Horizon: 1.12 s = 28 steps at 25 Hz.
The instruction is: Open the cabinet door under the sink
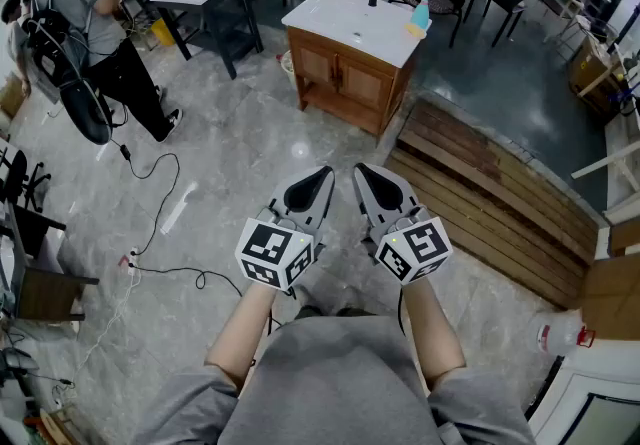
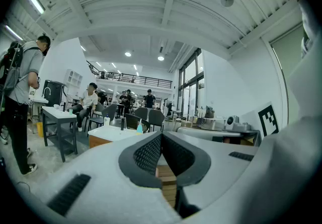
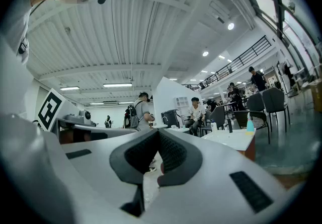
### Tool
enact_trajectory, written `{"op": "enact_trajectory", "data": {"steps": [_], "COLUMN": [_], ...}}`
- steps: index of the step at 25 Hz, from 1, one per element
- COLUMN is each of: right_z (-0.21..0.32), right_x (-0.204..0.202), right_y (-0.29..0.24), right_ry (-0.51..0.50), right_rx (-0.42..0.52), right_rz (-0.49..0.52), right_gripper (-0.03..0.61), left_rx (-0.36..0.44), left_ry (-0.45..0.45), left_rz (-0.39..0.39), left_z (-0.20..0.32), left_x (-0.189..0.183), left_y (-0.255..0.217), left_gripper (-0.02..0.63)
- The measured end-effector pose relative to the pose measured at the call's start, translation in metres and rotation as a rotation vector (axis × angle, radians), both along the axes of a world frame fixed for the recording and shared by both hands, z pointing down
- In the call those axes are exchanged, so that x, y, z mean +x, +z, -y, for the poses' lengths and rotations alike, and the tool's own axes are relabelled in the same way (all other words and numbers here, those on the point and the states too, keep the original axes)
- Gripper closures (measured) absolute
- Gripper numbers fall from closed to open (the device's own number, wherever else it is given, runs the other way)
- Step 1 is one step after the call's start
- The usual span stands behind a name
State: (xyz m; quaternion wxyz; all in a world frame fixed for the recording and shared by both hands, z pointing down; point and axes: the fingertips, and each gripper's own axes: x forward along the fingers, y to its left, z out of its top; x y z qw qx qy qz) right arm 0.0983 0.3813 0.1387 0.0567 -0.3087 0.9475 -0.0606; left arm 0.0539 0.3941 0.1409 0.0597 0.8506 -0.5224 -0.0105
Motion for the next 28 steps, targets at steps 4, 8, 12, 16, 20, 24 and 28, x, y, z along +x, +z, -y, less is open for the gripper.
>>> {"op": "enact_trajectory", "data": {"steps": [4, 8, 12, 16, 20, 24, 28], "right_z": [0.001, 0.007, 0.012, 0.020, 0.034, 0.056, 0.082], "right_x": [0.013, 0.026, 0.040, 0.038, 0.028, 0.015, -0.005], "right_y": [0.003, 0.006, 0.012, 0.015, 0.020, 0.025, 0.029], "right_ry": [-0.007, -0.013, -0.018, -0.040, -0.048, -0.036, -0.026], "right_rx": [-0.004, -0.012, -0.024, -0.039, -0.049, -0.057, -0.072], "right_rz": [0.000, 0.003, 0.008, 0.033, 0.034, 0.025, 0.016], "right_gripper": [0.571, 0.571, 0.571, 0.571, 0.571, 0.571, 0.571], "left_rx": [-0.011, -0.025, -0.034, -0.042, -0.041, -0.043, -0.053], "left_ry": [-0.006, -0.015, -0.022, -0.027, -0.039, -0.033, -0.018], "left_rz": [0.006, 0.012, 0.021, 0.036, 0.037, 0.035, 0.028], "left_z": [0.001, 0.006, 0.009, 0.017, 0.033, 0.056, 0.083], "left_x": [0.014, 0.027, 0.040, 0.040, 0.029, 0.014, -0.004], "left_y": [0.005, 0.010, 0.015, 0.020, 0.022, 0.025, 0.029], "left_gripper": [0.606, 0.606, 0.604, 0.604, 0.606, 0.604, 0.605]}}
